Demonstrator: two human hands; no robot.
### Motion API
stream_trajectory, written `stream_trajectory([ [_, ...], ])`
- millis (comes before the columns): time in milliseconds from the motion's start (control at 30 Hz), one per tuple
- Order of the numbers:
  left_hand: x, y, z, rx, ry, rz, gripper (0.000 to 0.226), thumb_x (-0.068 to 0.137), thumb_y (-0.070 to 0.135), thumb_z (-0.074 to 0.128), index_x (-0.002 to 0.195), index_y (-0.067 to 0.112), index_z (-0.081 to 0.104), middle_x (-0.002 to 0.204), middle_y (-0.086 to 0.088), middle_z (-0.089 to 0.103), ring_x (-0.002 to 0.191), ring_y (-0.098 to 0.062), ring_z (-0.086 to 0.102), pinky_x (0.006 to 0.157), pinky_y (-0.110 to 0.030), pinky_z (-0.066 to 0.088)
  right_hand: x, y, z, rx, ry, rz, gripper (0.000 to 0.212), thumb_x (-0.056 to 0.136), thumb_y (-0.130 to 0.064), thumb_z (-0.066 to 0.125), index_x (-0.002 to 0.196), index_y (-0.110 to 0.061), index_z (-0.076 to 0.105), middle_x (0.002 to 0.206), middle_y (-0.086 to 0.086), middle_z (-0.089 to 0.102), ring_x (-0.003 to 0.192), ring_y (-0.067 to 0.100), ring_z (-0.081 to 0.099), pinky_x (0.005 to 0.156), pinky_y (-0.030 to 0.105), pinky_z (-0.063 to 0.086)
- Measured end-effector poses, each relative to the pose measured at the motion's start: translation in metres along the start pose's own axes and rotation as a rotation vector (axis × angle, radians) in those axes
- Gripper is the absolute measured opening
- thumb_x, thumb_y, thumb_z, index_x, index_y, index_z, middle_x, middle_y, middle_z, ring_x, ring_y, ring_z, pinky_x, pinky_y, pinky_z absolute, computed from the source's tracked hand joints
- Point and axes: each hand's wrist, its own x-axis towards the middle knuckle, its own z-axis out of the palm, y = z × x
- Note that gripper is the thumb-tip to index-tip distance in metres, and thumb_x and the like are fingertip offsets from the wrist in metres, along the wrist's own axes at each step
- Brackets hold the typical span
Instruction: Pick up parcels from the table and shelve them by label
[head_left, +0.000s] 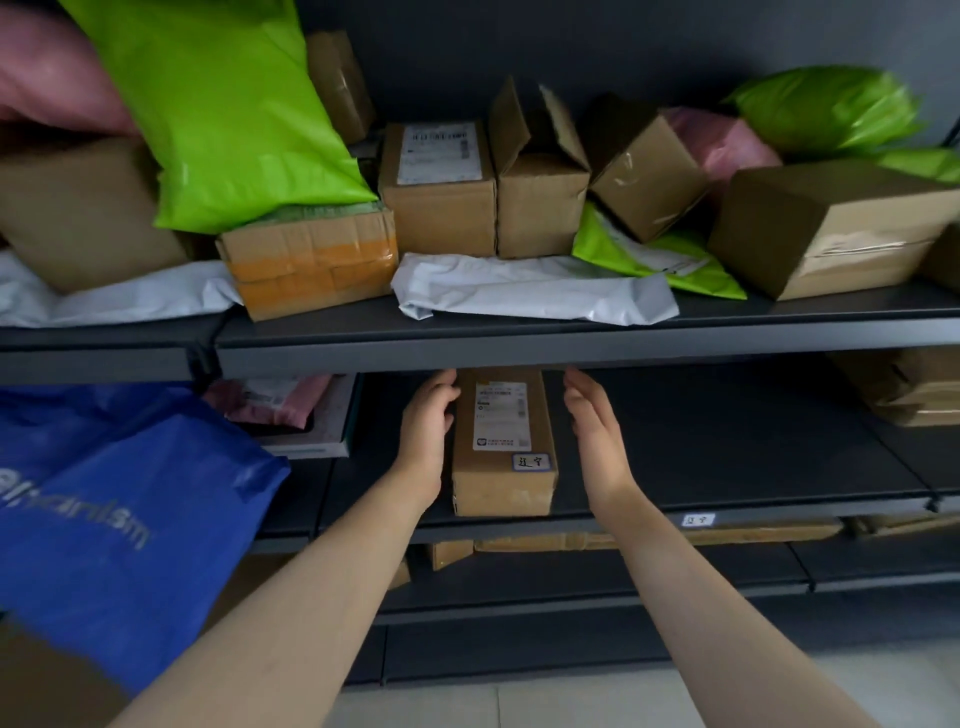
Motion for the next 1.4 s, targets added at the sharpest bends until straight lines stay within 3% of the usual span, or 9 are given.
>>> stream_trajectory([
  [233, -0.097, 0.041, 0.016, 0.012, -0.096, 0.069, 0.033, 0.103, 0.022, 0.038, 0.112, 0.04, 0.065, 0.126, 0.013, 0.062, 0.132, -0.012, 0.048, 0.107, -0.03, 0.035, -0.071, -0.059, -0.016, -0.047, 0.02, -0.072, 0.027, 0.107, -0.021, 0.043, 0.128, -0.028, 0.059, 0.112, -0.028, 0.058, 0.083, -0.037, 0.052, 0.064, -0.011, 0.036],
  [333, -0.146, 0.067, 0.034, 0.014, -0.103, 0.138, 0.033, 0.103, 0.028, 0.035, 0.118, 0.037, 0.063, 0.14, 0.007, 0.059, 0.136, -0.014, 0.048, 0.114, -0.034, 0.033, -0.109, -0.091, -0.032, -0.057, 0.022, -0.111, 0.029, 0.107, -0.023, 0.043, 0.128, -0.03, 0.061, 0.114, -0.03, 0.057, 0.086, -0.038, 0.049, 0.065, -0.013, 0.033],
  [433, -0.202, 0.106, 0.06, -0.007, -0.131, 0.272, 0.033, 0.102, 0.034, 0.036, 0.123, 0.038, 0.06, 0.145, 0.008, 0.057, 0.135, -0.01, 0.049, 0.117, -0.036, 0.031, -0.15, -0.14, -0.053, -0.063, 0.023, -0.209, 0.031, 0.107, -0.025, 0.043, 0.132, -0.029, 0.062, 0.12, -0.028, 0.059, 0.097, -0.034, 0.05, 0.078, -0.005, 0.038],
  [600, -0.299, 0.171, 0.114, -0.041, -0.271, 0.51, 0.037, 0.098, 0.037, 0.035, 0.122, 0.042, 0.062, 0.144, 0.015, 0.058, 0.133, 0.0, 0.051, 0.112, -0.026, 0.037, -0.219, -0.241, -0.098, -0.011, 0.014, -0.512, 0.04, 0.101, -0.037, 0.042, 0.136, -0.029, 0.06, 0.124, -0.033, 0.064, 0.125, -0.012, 0.053, 0.099, 0.003, 0.04],
  [800, -0.382, 0.225, 0.188, -0.101, -0.395, 0.645, 0.04, 0.101, 0.031, 0.032, 0.133, 0.028, 0.056, 0.145, 0.005, 0.056, 0.137, -0.009, 0.048, 0.119, -0.036, 0.032, -0.283, -0.336, -0.158, 0.01, 0.037, -0.691, 0.033, 0.103, -0.032, 0.04, 0.127, -0.037, 0.063, 0.127, -0.032, 0.064, 0.128, -0.006, 0.054, 0.102, 0.01, 0.041],
  [967, -0.413, 0.25, 0.245, -0.143, -0.483, 0.687, 0.044, 0.097, 0.036, 0.03, 0.131, 0.027, 0.057, 0.149, 0.002, 0.054, 0.139, -0.01, 0.047, 0.118, -0.035, 0.032, -0.307, -0.376, -0.213, -0.013, 0.125, -0.754, 0.037, 0.099, -0.042, 0.039, 0.13, -0.041, 0.058, 0.127, -0.035, 0.061, 0.131, -0.004, 0.051, 0.102, 0.011, 0.037],
  [1133, -0.414, 0.255, 0.311, -0.175, -0.622, 0.69, 0.05, 0.103, 0.029, 0.024, 0.144, 0.014, 0.048, 0.152, -0.003, 0.051, 0.141, -0.014, 0.045, 0.121, -0.041, 0.029, -0.313, -0.391, -0.269, -0.022, 0.246, -0.797, 0.05, 0.092, -0.053, 0.041, 0.135, -0.035, 0.058, 0.138, -0.023, 0.06, 0.133, -0.001, 0.051, 0.105, 0.015, 0.038],
  [1300, -0.398, 0.25, 0.399, -0.238, -0.809, 0.654, 0.05, 0.092, 0.038, 0.029, 0.133, 0.027, 0.054, 0.145, 0.006, 0.057, 0.135, -0.006, 0.051, 0.119, -0.036, 0.032, -0.297, -0.415, -0.329, -0.079, 0.391, -0.846, 0.053, 0.09, -0.052, 0.043, 0.135, -0.033, 0.061, 0.137, -0.023, 0.062, 0.132, -0.003, 0.052, 0.108, 0.021, 0.037],
  [1400, -0.384, 0.25, 0.449, -0.302, -0.924, 0.665, 0.053, 0.093, 0.038, 0.031, 0.138, 0.023, 0.054, 0.145, 0.008, 0.059, 0.133, -0.005, 0.053, 0.116, -0.033, 0.036, -0.288, -0.427, -0.368, -0.132, 0.475, -0.877, 0.044, 0.09, -0.052, 0.045, 0.127, -0.04, 0.063, 0.13, -0.03, 0.065, 0.131, -0.002, 0.053, 0.109, 0.023, 0.038],
])
